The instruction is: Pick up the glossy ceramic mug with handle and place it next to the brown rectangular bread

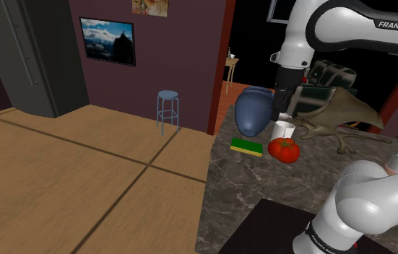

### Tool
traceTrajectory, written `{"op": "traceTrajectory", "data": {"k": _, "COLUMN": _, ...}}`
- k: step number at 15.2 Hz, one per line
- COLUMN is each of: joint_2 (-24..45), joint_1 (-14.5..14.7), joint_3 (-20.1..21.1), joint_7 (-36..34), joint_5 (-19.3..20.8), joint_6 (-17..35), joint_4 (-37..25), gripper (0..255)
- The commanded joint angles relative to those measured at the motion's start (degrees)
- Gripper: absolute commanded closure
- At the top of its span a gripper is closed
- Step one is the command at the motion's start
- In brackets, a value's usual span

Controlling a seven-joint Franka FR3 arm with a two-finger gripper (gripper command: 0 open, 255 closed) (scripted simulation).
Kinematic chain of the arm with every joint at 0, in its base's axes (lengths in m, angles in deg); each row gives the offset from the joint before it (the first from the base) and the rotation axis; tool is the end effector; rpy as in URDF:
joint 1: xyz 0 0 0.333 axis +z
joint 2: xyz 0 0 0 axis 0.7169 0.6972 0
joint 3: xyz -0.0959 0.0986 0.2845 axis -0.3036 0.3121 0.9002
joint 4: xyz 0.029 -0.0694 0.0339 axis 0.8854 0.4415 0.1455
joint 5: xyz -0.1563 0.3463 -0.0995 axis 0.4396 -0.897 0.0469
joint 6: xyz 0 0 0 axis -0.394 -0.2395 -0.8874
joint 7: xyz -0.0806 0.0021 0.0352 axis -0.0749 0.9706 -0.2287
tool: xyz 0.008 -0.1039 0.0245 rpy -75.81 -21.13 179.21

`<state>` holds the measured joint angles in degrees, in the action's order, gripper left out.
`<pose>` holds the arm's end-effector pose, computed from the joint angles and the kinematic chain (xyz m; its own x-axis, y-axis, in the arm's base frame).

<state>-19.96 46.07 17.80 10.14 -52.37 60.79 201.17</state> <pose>0.2937 -0.0144 0.6029 0.9925 0.1139 -0.0451 0.1142 -0.9934 0.0061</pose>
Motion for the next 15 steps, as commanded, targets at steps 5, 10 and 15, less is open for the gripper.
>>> {"op": "traceTrajectory", "data": {"k": 5, "joint_2": 2.6, "joint_1": -1.5, "joint_3": -5.7, "joint_7": 5.8, "joint_5": 2.9, "joint_6": 1.6, "joint_4": 0.3, "gripper": 0}}
{"op": "traceTrajectory", "data": {"k": 10, "joint_2": 7.6, "joint_1": -3.1, "joint_3": -12.8, "joint_7": 13.0, "joint_5": 6.1, "joint_6": 3.9, "joint_4": -0.8, "gripper": 0}}
{"op": "traceTrajectory", "data": {"k": 15, "joint_2": 14.5, "joint_1": -4.2, "joint_3": -19.8, "joint_7": 20.4, "joint_5": 8.2, "joint_6": 6.4, "joint_4": -3.5, "gripper": 0}}
